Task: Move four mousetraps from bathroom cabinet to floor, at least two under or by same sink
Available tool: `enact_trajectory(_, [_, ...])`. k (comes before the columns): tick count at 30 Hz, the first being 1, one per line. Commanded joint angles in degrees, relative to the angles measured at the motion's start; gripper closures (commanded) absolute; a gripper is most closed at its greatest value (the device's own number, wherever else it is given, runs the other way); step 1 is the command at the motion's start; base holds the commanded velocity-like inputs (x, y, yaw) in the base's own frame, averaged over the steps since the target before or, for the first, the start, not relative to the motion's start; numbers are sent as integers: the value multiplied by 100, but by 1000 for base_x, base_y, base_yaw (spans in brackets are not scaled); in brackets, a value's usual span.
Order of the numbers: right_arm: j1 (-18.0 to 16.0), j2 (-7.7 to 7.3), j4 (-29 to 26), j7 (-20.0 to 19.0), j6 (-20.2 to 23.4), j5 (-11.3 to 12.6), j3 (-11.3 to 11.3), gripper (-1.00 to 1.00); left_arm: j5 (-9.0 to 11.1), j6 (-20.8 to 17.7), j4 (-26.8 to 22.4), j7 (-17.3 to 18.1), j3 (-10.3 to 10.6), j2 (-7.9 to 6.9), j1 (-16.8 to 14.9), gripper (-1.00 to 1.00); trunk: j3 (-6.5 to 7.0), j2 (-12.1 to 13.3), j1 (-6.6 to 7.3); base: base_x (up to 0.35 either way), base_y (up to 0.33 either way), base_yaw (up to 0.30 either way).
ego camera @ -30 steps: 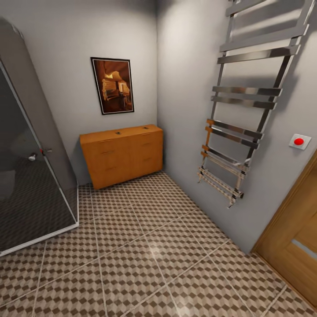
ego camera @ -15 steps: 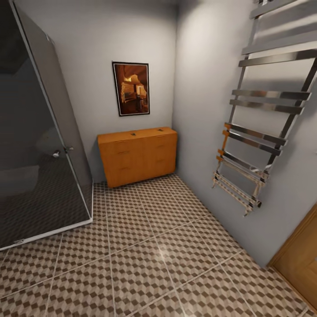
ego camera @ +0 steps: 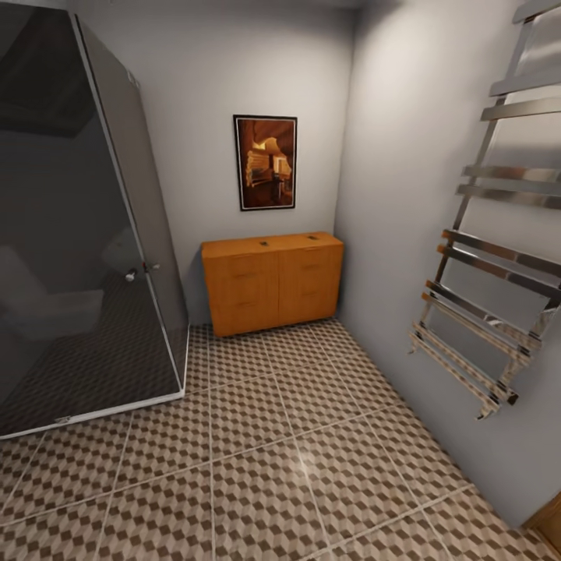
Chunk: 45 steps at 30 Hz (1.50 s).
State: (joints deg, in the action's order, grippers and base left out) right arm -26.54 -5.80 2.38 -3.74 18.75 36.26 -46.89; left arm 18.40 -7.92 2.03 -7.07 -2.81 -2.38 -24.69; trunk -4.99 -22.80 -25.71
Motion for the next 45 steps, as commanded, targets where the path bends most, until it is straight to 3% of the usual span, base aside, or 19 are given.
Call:
enact_trajectory(1, [-7, 0, 8, -32, 12, 31, -49, -100, 18, -8, 9, -12, -26, 0, -9, -100, -6, -11, -7, 320, 0, 224])
enact_trajectory(19, [-2, 0, 8, -31, 11, 11, -49, -100, 131, -16, 8, -5, -24, 1, -9, -100, 68, -11, -7, 332, 0, 206])
enact_trajectory(31, [-4, 0, 8, -38, 11, -318, -47, -100, 148, -17, 8, -5, -26, 0, -9, -100, 72, -11, -7, 337, 0, 33])
enact_trajectory(45, [-3, 3, 8, -39, 1, -385, -43, -100, 147, -17, 8, -5, -21, 40, -9, -100, 73, -11, -7, 337, -66, 3])
